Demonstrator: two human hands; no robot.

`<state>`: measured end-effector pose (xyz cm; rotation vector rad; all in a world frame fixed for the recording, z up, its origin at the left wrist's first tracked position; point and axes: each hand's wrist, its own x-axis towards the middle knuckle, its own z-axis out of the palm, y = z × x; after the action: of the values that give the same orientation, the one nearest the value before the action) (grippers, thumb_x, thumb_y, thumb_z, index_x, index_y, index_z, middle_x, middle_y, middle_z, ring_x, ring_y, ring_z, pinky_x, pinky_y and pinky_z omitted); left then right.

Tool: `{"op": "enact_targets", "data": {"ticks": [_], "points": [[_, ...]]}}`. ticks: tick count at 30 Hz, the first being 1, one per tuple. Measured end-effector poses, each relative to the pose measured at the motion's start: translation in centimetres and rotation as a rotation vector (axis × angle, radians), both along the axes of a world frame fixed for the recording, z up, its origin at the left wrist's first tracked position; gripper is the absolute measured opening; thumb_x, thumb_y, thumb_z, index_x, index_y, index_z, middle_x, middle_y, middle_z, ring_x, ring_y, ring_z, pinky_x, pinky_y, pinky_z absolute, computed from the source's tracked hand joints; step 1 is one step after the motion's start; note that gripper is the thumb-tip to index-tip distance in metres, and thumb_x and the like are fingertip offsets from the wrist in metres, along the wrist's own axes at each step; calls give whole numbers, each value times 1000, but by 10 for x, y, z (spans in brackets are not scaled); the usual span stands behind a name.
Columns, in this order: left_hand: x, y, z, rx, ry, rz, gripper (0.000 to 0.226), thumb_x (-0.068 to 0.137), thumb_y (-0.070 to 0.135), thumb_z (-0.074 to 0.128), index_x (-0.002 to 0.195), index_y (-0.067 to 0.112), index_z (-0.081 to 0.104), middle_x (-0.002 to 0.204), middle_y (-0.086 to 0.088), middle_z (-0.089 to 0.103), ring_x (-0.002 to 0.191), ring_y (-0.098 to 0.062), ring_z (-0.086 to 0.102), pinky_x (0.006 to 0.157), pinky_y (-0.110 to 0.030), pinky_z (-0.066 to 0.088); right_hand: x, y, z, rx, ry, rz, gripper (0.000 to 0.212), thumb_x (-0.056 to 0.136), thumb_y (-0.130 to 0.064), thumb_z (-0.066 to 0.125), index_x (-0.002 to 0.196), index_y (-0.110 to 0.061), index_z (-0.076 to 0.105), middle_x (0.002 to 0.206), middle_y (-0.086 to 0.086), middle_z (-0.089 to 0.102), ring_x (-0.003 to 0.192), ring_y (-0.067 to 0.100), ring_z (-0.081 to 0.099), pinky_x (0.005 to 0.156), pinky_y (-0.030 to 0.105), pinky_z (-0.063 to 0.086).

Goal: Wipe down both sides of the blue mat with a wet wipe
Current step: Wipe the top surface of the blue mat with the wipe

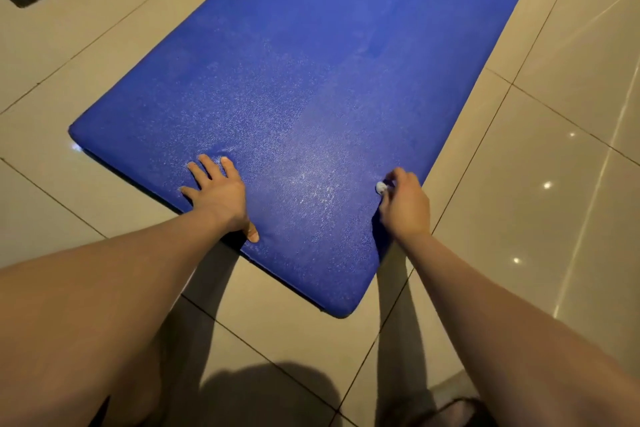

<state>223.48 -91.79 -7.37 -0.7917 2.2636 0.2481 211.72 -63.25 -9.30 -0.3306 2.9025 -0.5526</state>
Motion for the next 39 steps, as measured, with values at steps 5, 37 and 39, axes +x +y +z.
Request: {"op": "enact_targets", "data": {"ticks": [5,37,39], "points": [[-2,2,0,-6,-5,8,175,37,59,98,154,2,-20,158,-34,-24,146,-56,-18,113,-75,13,74,-24,7,-31,-45,143,8,95,-14,57,97,-9,62,102,13,52,79,41,59,68,42,47],[4,2,-3,-8,54,8,172,40,60,97,155,4,-18,159,-33,-23,147,-54,-18,115,-72,12,36,-53,6,27,-28,526,12,84,-22,70,90,-22,59,94,1,64,83,30,64,66,37,50],[4,2,-4,-14,56,6,172,40,61,96,155,4,-18,159,-32,-23,147,-54,-18,115,-72,12,11,-54,3,-19,-70,257,12,85,-18,64,92,-23,55,102,-3,68,87,29,64,73,40,53]]}}
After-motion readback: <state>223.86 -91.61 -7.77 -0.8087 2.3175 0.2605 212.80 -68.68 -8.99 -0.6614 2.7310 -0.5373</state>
